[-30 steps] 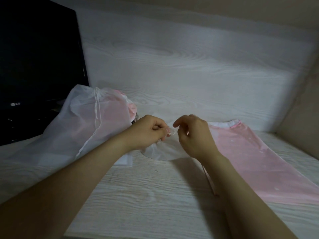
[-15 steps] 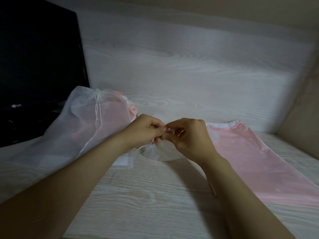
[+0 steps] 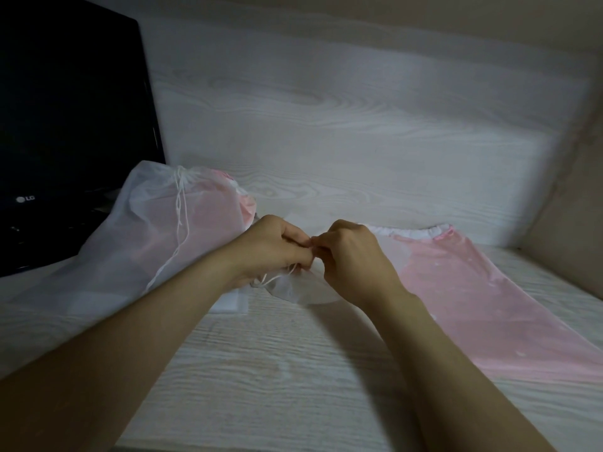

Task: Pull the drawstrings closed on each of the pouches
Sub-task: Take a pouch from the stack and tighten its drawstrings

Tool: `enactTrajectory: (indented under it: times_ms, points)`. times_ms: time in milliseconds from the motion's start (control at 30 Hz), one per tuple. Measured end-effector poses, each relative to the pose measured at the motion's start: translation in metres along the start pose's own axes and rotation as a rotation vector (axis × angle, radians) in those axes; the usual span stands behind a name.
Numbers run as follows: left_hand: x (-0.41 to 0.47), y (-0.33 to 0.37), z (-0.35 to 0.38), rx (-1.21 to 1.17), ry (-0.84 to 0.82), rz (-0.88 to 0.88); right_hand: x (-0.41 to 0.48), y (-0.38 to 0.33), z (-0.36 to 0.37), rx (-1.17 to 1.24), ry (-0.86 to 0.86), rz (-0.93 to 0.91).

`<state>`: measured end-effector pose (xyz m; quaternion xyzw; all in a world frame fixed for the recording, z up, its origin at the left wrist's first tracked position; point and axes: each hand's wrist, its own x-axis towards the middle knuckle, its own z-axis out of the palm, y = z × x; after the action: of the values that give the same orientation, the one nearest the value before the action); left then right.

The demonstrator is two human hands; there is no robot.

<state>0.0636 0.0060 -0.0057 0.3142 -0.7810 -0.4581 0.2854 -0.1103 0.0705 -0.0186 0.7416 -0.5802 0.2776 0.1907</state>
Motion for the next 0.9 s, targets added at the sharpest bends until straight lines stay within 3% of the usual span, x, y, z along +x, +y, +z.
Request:
enactTrajectory:
  times_ms: [233, 333, 567, 733, 900]
  points:
    - [0.0, 0.0, -0.002, -0.078, 0.079, -0.069, -0.003, 0.002, 0.002, 0.032, -0.041, 0.03]
    - [0.004, -0.003, -0.005, -0.02, 0.207, -0.004, -0.004, -0.002, -0.008, 0.247, 0.01, 0.167]
    - [0.005, -0.005, -0.008, 0.139, 0.249, 0.341, -0.004, -0.007, -0.02, 0.906, -0.043, 0.548]
    - [0.004, -0.002, -0.003, 0.21, 0.33, 0.42, -0.004, -0.006, -0.021, 1.123, -0.083, 0.635]
    - [0.001, -0.003, 0.003, 0.192, 0.274, 0.439, -0.005, -0.006, -0.02, 1.188, -0.065, 0.667]
